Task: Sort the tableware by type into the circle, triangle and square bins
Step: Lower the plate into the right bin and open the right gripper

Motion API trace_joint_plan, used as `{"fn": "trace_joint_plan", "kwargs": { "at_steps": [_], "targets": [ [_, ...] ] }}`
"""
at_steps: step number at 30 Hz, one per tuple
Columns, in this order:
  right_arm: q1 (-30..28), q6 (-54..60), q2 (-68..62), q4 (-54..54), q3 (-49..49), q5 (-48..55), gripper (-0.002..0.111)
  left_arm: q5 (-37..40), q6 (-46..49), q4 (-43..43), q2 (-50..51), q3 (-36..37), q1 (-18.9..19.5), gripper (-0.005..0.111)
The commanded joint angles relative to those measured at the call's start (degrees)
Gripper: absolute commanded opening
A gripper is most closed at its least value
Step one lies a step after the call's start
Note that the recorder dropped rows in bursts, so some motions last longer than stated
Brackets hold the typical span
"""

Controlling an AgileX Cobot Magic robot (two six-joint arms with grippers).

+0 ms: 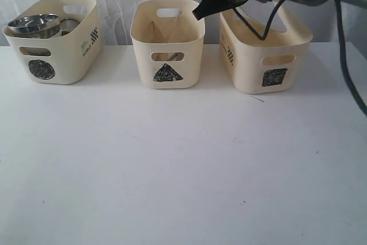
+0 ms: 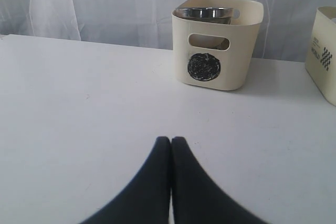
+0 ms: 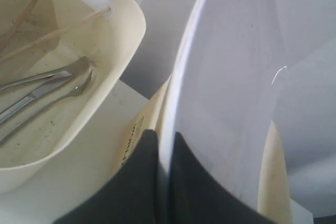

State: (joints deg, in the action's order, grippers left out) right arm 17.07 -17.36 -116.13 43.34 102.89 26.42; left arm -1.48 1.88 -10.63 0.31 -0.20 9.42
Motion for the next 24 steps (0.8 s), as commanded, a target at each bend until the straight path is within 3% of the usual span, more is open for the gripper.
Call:
{"fn": "trace_joint_plan", "kwargs": {
  "at_steps": [1, 4, 12, 24],
  "targets": [
    [-1.1, 1.1, -1.6, -1.3, 1.3, -4.0, 0.0, -0.2, -0.2, -0.4, -0.3, 0.2, 0.1, 0.0],
    [-1.1, 1.1, -2.6, -2.8, 1.3, -3.8, 0.001, -0.2, -0.2, -0.4, -0.3, 0.2, 0.1, 0.0],
    [-1.1, 1.0, -2.3, -4.8, 1.3, -0.6, 0.02, -0.2, -0.2, -0.4, -0.3, 0.2, 0.1, 0.0],
    [-1.1, 0.6, 4.9, -7.9, 1.0, 5.0, 0.021, -0.2, -0.2, -0.4, -0.3, 0.2, 0.1, 0.0]
  ]
}}
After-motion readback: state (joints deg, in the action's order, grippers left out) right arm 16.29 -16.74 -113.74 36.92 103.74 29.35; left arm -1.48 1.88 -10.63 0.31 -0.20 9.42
